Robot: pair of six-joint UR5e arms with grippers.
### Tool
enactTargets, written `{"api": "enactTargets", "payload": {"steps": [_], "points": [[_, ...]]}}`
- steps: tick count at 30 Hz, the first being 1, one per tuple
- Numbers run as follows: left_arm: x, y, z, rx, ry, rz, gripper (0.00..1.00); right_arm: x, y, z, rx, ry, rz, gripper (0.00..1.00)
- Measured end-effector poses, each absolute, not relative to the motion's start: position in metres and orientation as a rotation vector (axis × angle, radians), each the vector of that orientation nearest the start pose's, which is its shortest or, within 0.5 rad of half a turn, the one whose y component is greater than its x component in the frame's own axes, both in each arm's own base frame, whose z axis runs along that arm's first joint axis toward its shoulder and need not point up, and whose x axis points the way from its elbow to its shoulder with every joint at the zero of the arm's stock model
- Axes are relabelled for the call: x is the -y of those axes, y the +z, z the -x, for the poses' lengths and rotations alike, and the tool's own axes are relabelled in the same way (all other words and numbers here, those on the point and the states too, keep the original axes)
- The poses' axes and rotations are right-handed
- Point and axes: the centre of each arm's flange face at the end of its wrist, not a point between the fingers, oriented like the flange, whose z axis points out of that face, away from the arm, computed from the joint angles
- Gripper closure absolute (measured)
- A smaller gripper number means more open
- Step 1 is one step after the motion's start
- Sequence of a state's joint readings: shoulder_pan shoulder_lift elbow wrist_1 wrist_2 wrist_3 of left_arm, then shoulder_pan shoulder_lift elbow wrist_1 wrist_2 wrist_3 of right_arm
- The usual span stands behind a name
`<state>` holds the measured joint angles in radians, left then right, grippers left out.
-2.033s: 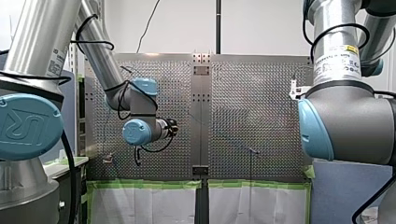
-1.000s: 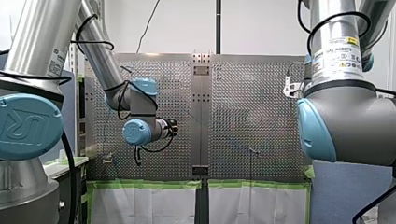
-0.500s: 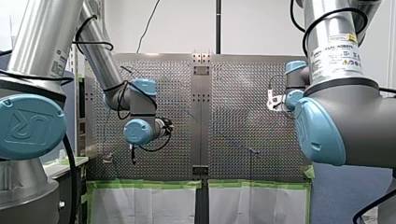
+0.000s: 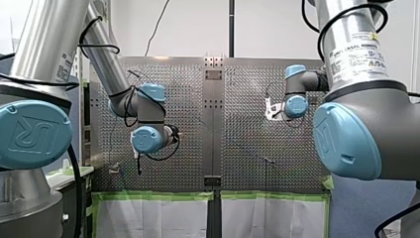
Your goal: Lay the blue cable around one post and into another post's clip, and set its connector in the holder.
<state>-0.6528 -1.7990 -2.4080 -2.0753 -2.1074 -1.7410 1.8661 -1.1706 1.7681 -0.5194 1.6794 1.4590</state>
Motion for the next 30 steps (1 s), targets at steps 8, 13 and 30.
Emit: {"api": "enactTargets", "payload": {"steps": [8,13,30], "points": [[0.288,0.134,-0.249,-1.572,-0.221,0.054,0.0,0.499,0.213,-0.322,1.045,1.233,-1.504,0.0],[0.286,0.134,-0.251,-1.572,-0.214,0.062,0.0,0.484,0.19,-0.347,1.032,1.238,-1.567,0.0],[0.279,0.134,-0.259,-1.571,-0.194,0.091,0.0,0.42,0.179,-0.425,0.932,1.345,-1.681,0.0]]}}
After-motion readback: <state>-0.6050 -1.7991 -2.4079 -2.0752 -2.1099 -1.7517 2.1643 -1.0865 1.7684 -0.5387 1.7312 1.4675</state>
